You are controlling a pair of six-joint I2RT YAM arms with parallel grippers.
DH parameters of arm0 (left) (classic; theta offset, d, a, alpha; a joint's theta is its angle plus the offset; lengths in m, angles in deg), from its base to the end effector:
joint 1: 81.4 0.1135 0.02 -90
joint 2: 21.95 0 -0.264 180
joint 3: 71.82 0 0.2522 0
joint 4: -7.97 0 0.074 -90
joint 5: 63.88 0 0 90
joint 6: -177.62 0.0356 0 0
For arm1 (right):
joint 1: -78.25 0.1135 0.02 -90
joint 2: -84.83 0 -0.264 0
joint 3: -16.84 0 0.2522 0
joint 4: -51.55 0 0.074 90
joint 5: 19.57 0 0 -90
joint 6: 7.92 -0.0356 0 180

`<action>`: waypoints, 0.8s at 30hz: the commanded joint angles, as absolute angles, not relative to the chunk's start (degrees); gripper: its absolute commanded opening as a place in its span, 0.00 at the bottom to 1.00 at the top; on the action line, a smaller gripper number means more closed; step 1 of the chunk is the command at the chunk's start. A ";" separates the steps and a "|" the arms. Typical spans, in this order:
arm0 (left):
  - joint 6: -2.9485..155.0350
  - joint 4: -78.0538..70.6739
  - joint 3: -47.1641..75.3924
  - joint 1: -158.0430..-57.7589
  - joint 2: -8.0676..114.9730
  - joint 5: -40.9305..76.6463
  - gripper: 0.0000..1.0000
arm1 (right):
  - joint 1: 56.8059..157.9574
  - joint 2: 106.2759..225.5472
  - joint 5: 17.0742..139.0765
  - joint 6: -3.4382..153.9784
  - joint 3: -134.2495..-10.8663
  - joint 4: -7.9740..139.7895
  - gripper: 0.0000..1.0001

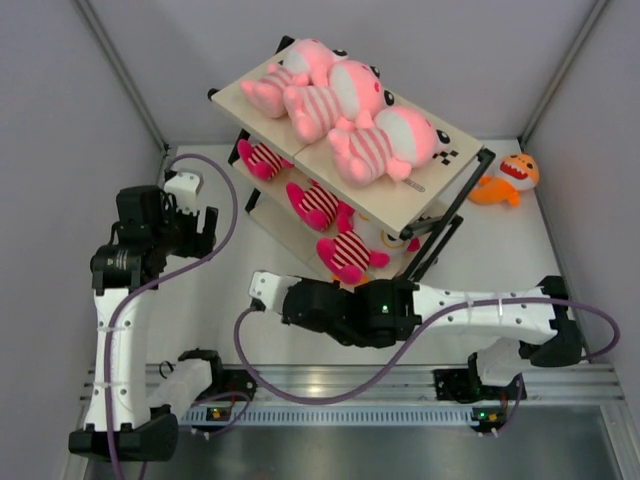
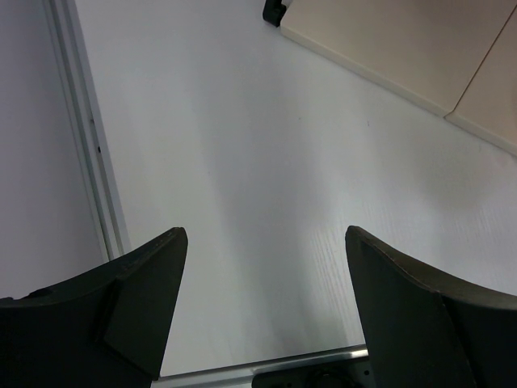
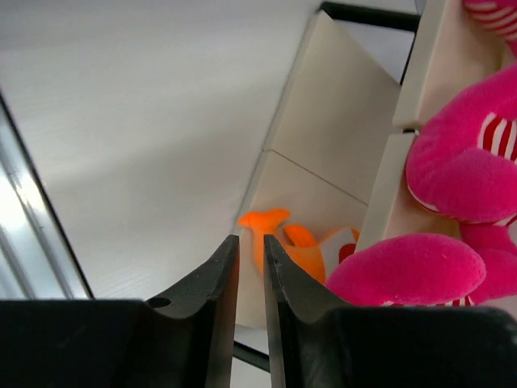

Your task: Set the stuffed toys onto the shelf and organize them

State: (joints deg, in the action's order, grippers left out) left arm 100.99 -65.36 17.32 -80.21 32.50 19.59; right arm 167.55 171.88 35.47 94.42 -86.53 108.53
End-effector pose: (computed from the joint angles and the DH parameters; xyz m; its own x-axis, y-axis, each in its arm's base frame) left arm 0.1594 -0.0007 0.4035 -0.5916 0.2175 -0.7763 0.2107 0.9712 0.1115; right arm 0.0244 0.3264 0.3808 0.1662 -0.7315 -0.6613 -0.7971 0.2951 -0.5268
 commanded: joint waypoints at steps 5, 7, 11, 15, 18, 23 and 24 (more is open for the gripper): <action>100.19 -62.75 17.09 -79.64 31.48 18.82 0.85 | 160.44 172.19 31.16 87.72 -85.96 111.89 0.13; 100.19 -62.75 17.27 -79.64 31.48 19.00 0.85 | 159.82 172.19 30.10 87.27 -85.61 114.00 0.13; 100.19 -62.75 17.36 -79.56 31.75 18.47 0.85 | 159.73 170.44 29.39 87.71 -84.20 114.97 0.13; 100.28 -62.75 17.44 -79.56 31.75 18.30 0.85 | 158.15 169.21 27.90 88.41 -83.23 116.64 0.13; 100.19 -62.66 17.44 -79.56 31.75 17.86 0.85 | 157.62 168.42 26.93 89.55 -83.67 117.61 0.13; 100.19 -62.75 17.53 -79.55 31.75 17.15 0.85 | 156.57 167.80 25.52 92.10 -85.08 118.22 0.13; 100.10 -62.75 17.53 -79.56 31.75 17.33 0.85 | 156.22 167.80 25.61 92.45 -85.34 118.48 0.13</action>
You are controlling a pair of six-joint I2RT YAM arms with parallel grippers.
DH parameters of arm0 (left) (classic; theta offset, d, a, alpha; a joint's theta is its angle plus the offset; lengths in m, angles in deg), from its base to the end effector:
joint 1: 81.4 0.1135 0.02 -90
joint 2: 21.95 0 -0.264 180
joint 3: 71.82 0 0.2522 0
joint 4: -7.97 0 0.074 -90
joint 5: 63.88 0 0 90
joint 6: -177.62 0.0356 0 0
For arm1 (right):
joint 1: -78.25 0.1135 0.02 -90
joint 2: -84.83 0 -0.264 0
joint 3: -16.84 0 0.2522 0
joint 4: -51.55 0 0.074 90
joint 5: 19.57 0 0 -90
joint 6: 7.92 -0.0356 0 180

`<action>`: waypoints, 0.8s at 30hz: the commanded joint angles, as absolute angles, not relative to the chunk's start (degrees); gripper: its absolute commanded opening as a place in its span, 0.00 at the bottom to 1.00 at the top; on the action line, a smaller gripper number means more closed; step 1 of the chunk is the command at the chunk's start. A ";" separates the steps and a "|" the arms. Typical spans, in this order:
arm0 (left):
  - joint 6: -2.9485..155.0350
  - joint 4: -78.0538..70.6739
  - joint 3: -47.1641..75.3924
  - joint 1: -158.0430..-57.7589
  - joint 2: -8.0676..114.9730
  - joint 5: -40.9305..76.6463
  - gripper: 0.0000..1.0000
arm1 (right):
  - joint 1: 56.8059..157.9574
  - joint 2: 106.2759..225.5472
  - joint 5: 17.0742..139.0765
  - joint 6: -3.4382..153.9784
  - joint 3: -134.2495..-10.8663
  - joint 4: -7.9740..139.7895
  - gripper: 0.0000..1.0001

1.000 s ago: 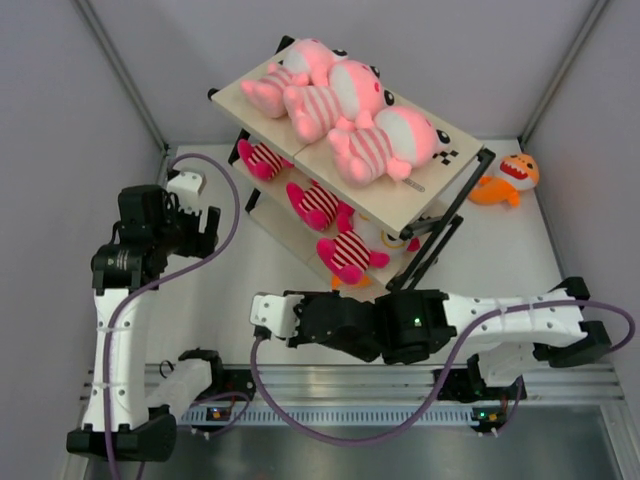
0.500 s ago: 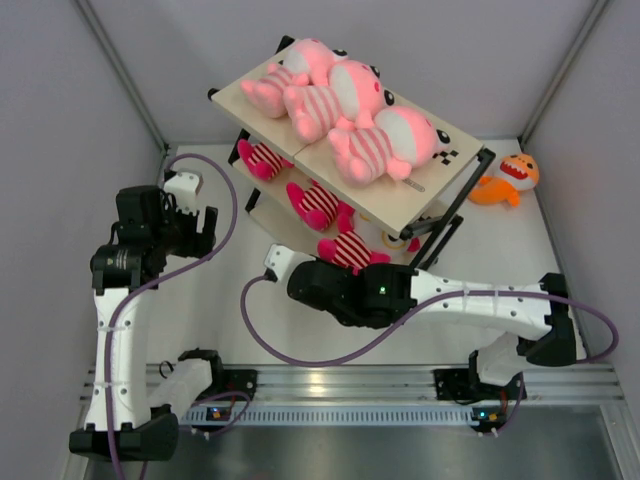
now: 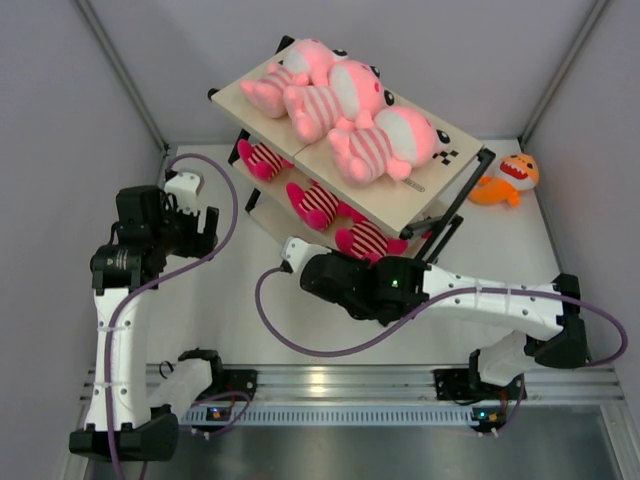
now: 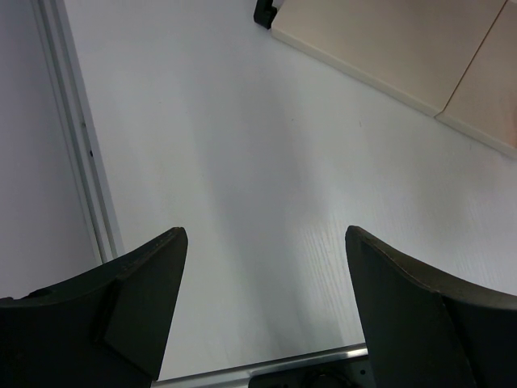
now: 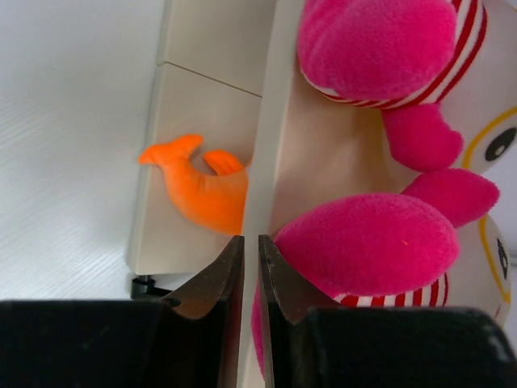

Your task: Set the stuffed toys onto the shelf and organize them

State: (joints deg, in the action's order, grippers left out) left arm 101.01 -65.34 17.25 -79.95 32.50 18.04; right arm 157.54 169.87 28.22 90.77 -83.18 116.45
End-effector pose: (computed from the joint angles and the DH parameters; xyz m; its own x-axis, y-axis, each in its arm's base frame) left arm 0.1594 -0.0010 0.4033 -0.5883 0.2145 -0.7797 0.2270 0.9692 0.0953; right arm 0.0803 0.2957 0.3649 -0.0427 -0.8282 -0.5588 -0.6614 0.4426 -0.6054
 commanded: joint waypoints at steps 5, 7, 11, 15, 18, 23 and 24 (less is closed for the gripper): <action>100.19 -62.75 17.62 -79.47 31.66 17.59 0.85 | 154.81 166.84 26.92 94.39 -83.85 117.35 0.13; 100.19 -62.75 17.71 -79.47 31.66 17.59 0.85 | 154.46 166.83 26.93 95.00 -83.58 116.91 0.14; 100.19 -62.66 17.79 -79.47 31.48 17.59 0.85 | 154.10 166.48 26.23 95.36 -84.28 117.17 0.15; 100.28 -62.83 17.71 -79.47 31.48 17.68 0.85 | 153.75 165.95 26.23 95.01 -85.25 118.48 0.15; 100.37 -62.83 17.62 -79.47 31.31 17.33 0.85 | 153.66 166.04 27.01 94.65 -86.39 119.27 0.16; 100.54 -62.83 17.53 -79.38 31.31 16.71 0.85 | 156.64 169.38 29.83 95.53 -91.65 121.83 0.37; 100.63 -62.83 17.36 -79.38 31.22 16.71 0.85 | 158.74 169.73 30.00 96.75 -92.54 121.13 0.50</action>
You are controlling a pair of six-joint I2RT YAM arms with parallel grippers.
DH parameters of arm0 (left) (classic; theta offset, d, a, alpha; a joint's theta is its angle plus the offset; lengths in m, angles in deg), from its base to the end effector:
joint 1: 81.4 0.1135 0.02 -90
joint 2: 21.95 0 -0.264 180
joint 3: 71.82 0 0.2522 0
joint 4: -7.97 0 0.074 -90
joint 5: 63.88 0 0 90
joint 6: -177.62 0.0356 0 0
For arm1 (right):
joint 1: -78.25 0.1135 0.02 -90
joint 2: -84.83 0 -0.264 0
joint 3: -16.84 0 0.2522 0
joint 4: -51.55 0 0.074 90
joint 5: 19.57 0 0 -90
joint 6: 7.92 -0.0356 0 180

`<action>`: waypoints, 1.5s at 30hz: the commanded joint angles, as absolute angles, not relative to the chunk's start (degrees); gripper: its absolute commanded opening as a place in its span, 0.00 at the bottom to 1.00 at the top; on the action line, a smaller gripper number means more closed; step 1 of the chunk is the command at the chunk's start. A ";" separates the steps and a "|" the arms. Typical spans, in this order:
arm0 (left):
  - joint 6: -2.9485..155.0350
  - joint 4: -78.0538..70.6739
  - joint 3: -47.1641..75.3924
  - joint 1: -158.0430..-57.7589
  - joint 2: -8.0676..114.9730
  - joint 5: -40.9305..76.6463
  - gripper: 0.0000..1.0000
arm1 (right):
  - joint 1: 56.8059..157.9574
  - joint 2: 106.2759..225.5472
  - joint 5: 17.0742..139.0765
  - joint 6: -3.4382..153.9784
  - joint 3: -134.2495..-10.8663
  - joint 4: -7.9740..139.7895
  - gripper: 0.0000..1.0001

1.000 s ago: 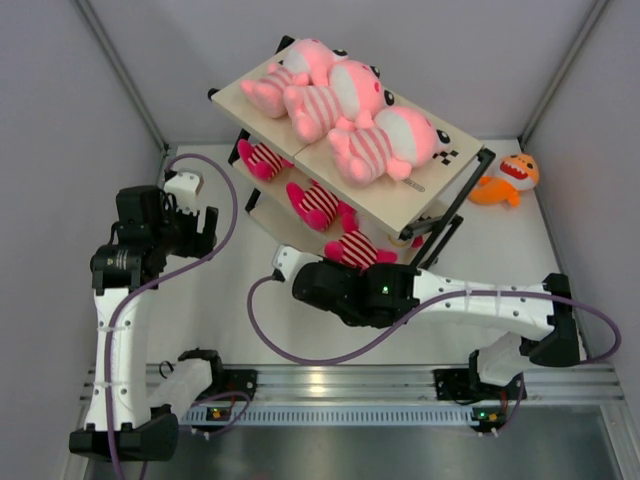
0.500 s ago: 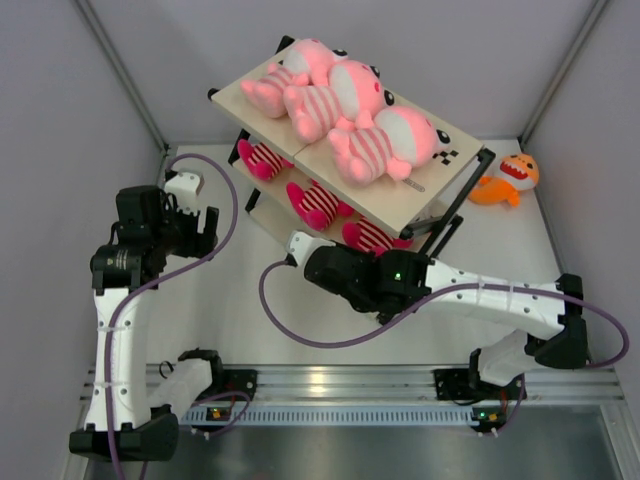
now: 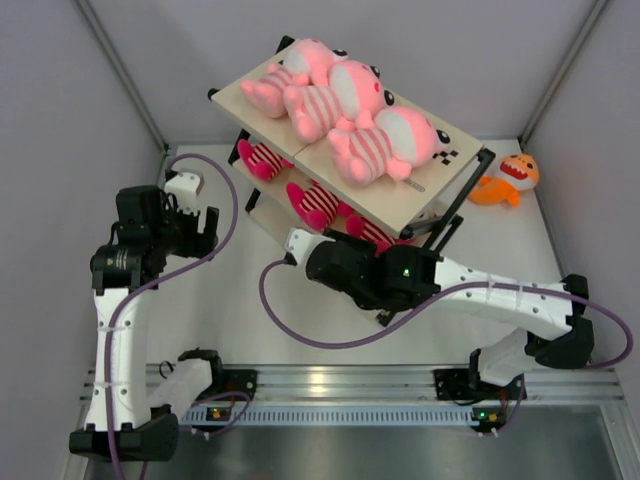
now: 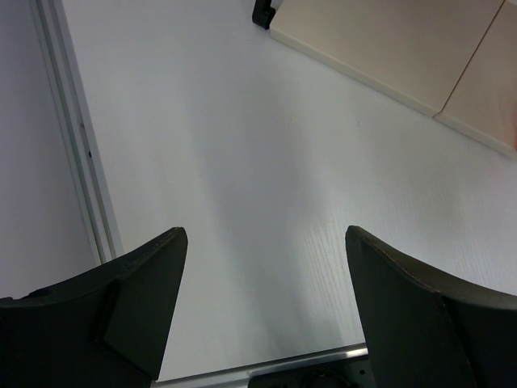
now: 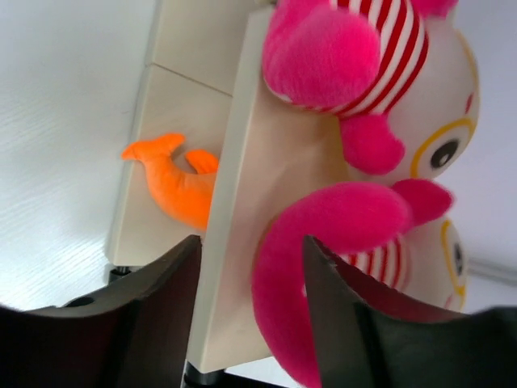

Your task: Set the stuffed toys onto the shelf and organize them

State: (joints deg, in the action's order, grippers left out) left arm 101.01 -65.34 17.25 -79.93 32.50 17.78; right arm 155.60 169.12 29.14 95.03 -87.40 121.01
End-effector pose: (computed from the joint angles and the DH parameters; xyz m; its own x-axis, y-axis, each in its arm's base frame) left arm 0.1594 -0.0011 0.4033 -0.5876 0.2141 -0.7803 0.2301 0.9688 0.0926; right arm 0.0878 0.2839 0.3856 -0.0190 -0.8537 -0.5203 -0.6604 0.4015 -0.6346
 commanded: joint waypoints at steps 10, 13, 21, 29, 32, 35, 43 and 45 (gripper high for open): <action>100.63 -62.83 17.18 -79.29 31.04 16.71 0.86 | 167.90 170.35 47.20 104.41 -108.27 117.00 0.94; 100.72 -62.92 17.09 -79.29 31.04 16.63 0.86 | 167.82 168.16 50.64 105.64 -114.41 113.84 0.99; 100.54 -62.83 17.00 -79.03 31.04 15.31 0.86 | 156.41 163.67 48.04 100.73 -126.12 100.40 0.96; 100.28 -62.83 16.56 -78.68 30.61 13.82 0.86 | 123.93 163.22 39.94 89.40 -129.72 92.65 0.83; 100.19 -62.83 16.30 -78.68 30.34 13.02 0.86 | 108.40 165.16 42.03 82.66 -131.48 95.18 0.81; 100.45 -62.84 15.86 -78.68 30.17 12.76 0.86 | 85.85 168.58 57.64 67.74 -130.88 101.60 0.82; 100.90 -62.84 15.24 -78.68 30.51 13.20 0.86 | 60.78 174.03 74.38 59.94 -109.44 96.87 0.82; 100.98 -62.83 15.77 -78.68 30.69 13.81 0.85 | 57.52 177.36 76.57 60.02 -107.76 95.64 0.84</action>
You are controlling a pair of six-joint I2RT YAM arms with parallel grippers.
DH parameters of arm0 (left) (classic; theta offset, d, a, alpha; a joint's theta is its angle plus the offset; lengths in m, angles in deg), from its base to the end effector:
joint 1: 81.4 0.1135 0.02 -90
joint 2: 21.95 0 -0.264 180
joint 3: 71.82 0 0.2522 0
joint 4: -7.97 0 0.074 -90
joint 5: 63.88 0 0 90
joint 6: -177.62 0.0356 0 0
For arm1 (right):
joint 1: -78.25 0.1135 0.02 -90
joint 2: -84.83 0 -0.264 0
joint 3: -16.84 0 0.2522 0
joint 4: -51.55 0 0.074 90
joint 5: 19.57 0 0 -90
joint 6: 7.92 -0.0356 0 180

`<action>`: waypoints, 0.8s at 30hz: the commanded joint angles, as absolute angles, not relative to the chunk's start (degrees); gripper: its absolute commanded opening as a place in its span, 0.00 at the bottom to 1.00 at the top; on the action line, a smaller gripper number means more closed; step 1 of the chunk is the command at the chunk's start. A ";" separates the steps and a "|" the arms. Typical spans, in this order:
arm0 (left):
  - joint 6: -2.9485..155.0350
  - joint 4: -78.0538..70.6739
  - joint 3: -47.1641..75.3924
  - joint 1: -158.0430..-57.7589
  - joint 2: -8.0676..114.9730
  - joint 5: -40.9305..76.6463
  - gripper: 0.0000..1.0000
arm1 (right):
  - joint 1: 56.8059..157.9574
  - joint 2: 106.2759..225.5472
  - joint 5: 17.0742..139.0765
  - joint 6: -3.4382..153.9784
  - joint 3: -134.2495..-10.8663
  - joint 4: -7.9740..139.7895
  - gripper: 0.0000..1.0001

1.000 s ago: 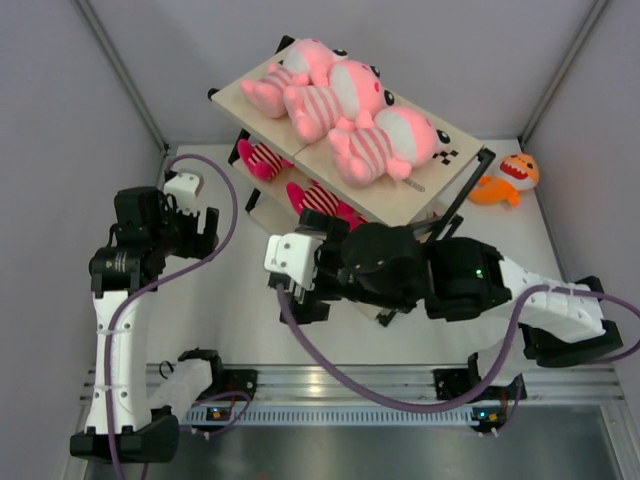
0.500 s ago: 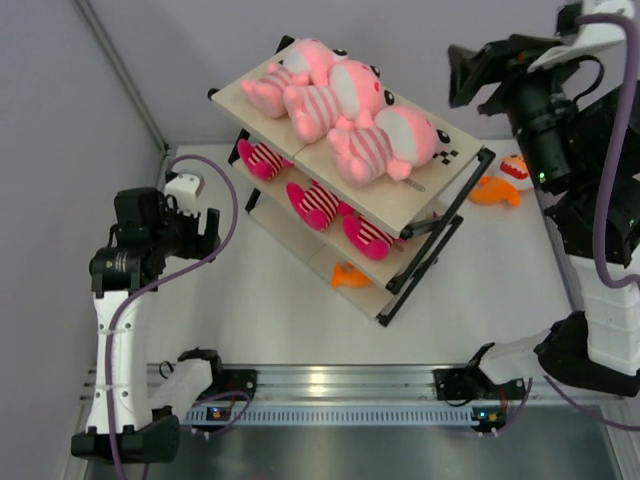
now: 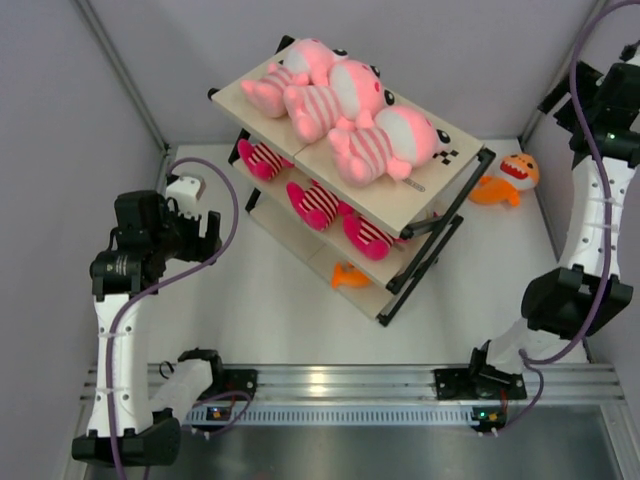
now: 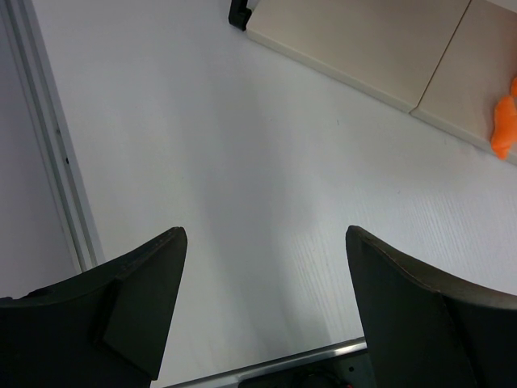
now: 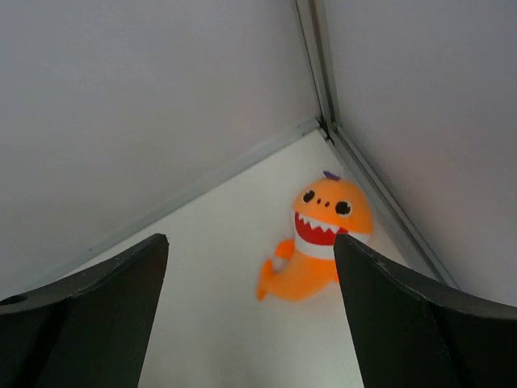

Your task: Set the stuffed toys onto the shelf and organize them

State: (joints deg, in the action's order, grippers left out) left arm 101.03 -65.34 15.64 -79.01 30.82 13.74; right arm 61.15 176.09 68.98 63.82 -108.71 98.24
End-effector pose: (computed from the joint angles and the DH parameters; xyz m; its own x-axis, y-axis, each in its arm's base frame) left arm 0.1528 -0.0013 0.3993 -0.5772 0.2026 -0.7910 0.2678 0.9621 0.0510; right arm 0.3259 -0.1012 0.4960 -0.0954 0.3571 -0.9292 0.3659 0.8807 0.3009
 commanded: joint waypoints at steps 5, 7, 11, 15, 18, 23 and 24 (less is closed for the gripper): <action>101.51 -63.10 18.32 -78.59 32.01 15.31 0.85 | 53.04 187.12 79.48 61.16 -105.91 95.72 0.91; 101.60 -63.19 18.85 -78.68 32.45 16.18 0.85 | 52.59 192.39 80.89 61.95 -106.61 95.37 0.92; 102.65 -63.10 19.11 -78.50 32.71 16.71 0.86 | 52.59 200.04 82.12 63.45 -107.58 94.06 0.93; 103.62 -63.71 19.64 -78.50 33.50 16.63 0.87 | 52.68 206.63 82.91 63.19 -106.53 91.77 0.92; 103.79 -63.89 19.90 -78.24 34.30 16.71 0.87 | 52.68 209.01 83.27 62.40 -103.81 88.88 0.87; 104.06 -63.89 19.12 -77.71 35.61 17.06 0.87 | 52.68 209.72 86.16 61.87 -99.41 80.35 0.70; 104.15 -63.89 18.85 -77.80 35.79 17.41 0.87 | 52.68 209.81 86.69 61.70 -98.97 79.38 0.67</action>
State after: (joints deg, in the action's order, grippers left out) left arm 103.06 -65.41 18.06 -78.24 35.61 16.64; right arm 52.69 210.17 84.00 61.88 -99.42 87.55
